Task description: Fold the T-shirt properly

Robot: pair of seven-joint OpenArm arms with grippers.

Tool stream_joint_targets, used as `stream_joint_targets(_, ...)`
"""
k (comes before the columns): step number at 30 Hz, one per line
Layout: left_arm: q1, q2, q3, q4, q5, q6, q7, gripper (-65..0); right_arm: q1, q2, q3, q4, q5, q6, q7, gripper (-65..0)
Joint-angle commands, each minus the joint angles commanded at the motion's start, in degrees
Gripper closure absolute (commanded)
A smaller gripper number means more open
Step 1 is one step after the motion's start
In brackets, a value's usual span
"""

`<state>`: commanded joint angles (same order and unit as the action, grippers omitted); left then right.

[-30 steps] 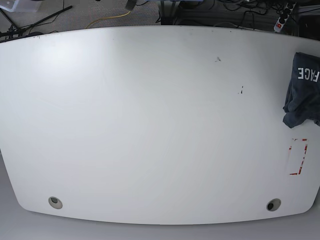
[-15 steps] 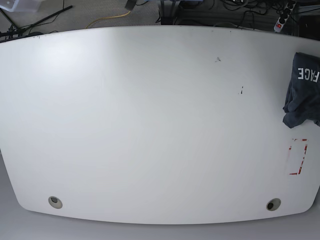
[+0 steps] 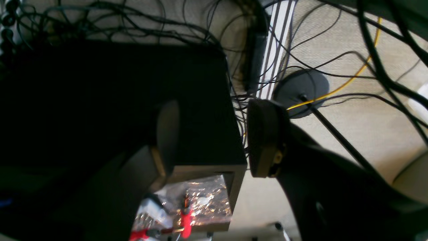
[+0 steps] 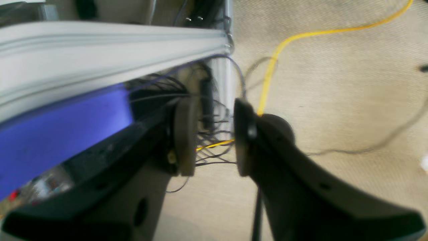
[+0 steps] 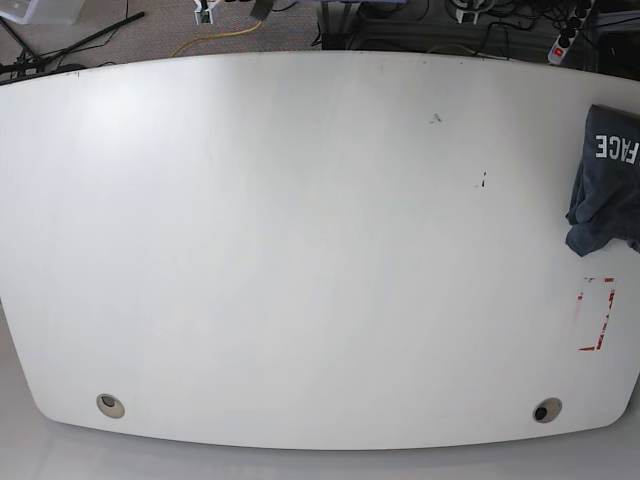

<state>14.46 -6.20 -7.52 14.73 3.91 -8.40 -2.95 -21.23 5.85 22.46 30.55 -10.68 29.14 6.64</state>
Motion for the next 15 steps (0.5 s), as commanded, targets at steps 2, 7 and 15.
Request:
stream_joint_targets(2, -2.2, 0.0, 0.0, -2.0, 0.0, 0.5, 0.1, -29.2, 2.0, 0.7, 0.0, -2.7, 0.0, -0.88, 0.0, -17.0)
stream_joint_targets(7, -6.1, 0.1, 0.1, -6.2, 0.0, 0.5, 0.2, -29.2, 5.1, 2.0, 0.0, -6.2, 0.0, -1.49, 0.0, -17.1)
stream_joint_targets(15, -7.7, 0.1, 0.1, -7.6, 0.1, 2.4, 0.2, -29.3, 8.3, 2.3, 0.0, -9.7, 0.0, -1.49, 0.0, -17.1)
